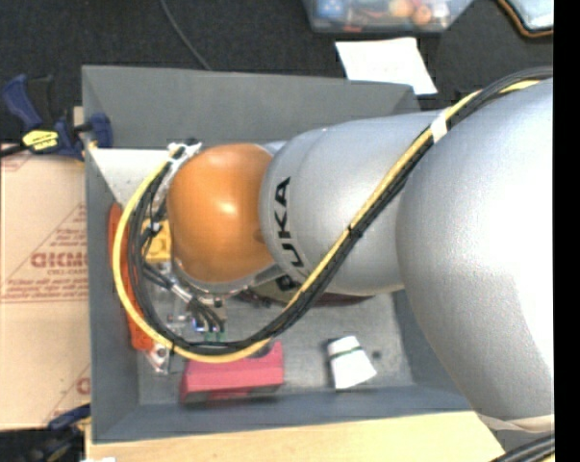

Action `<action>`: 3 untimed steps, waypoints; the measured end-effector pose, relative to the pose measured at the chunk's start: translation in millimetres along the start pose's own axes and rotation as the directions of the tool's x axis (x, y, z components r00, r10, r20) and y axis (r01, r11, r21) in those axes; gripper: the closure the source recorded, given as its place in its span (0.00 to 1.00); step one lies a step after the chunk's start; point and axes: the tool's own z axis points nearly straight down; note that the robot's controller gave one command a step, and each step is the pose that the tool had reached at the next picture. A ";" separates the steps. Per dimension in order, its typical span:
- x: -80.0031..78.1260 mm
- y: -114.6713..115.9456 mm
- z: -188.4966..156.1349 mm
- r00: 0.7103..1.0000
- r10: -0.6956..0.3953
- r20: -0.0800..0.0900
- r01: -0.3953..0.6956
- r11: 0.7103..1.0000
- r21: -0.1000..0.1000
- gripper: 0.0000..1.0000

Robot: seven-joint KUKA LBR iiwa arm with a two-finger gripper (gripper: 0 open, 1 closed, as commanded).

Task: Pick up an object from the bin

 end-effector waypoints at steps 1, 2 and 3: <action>-2.1 -1.4 -4.8 1.000 0.007 0.007 -0.007 1.000 -0.002 0.00; 25.9 -52.7 84.1 0.973 -0.228 0.024 0.229 0.973 -0.006 0.00; 34.6 -62.2 32.4 0.981 -0.192 0.011 0.192 0.981 -0.002 0.00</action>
Offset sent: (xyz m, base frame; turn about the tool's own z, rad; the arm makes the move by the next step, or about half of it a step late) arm -0.0329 -0.0558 -0.0912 -0.2359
